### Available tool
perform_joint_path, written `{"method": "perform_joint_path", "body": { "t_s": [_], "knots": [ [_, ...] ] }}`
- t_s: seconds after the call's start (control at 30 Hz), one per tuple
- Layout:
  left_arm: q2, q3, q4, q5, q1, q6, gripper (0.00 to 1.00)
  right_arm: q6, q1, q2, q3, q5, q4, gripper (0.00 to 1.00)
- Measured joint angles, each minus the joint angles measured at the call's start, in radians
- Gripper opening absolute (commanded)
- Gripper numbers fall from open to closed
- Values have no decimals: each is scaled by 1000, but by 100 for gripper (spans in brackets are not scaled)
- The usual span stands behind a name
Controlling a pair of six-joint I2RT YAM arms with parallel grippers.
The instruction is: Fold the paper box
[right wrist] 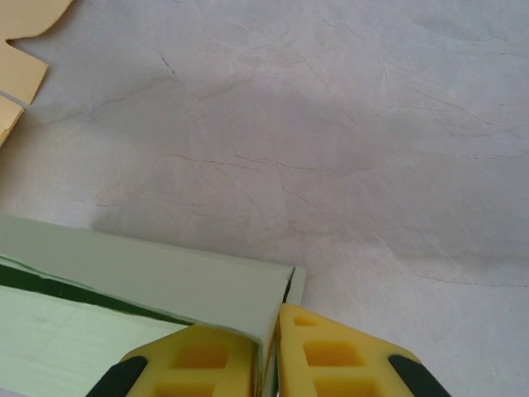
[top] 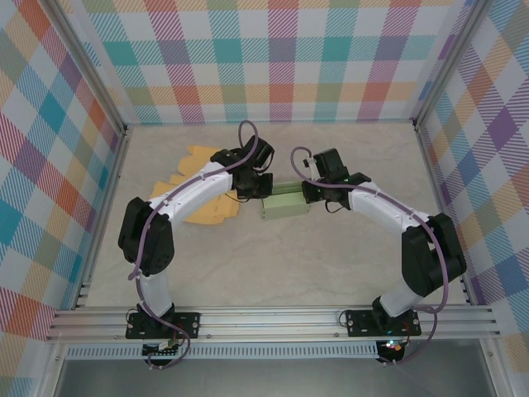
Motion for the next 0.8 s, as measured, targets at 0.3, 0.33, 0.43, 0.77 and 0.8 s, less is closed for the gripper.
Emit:
{"method": "perform_joint_path", "body": {
  "t_s": [0.3,0.33,0.43,0.77,0.8],
  "knots": [
    [0,-67,114,-42,-1,-6,8,6,0,18,0,11,1,13],
    [0,-74,128,-51,-1,-6,10,8,0,23,0,13,2,12],
    [-1,-98,166,-76,-5,-18,18,12,0,28,0,26,10,11],
    [-52,-200,277,-119,-42,-33,55,22,6,26,-34,26,82,8],
    [-62,-211,285,-123,-46,-35,61,22,9,26,-37,24,89,7]
  ]
}}
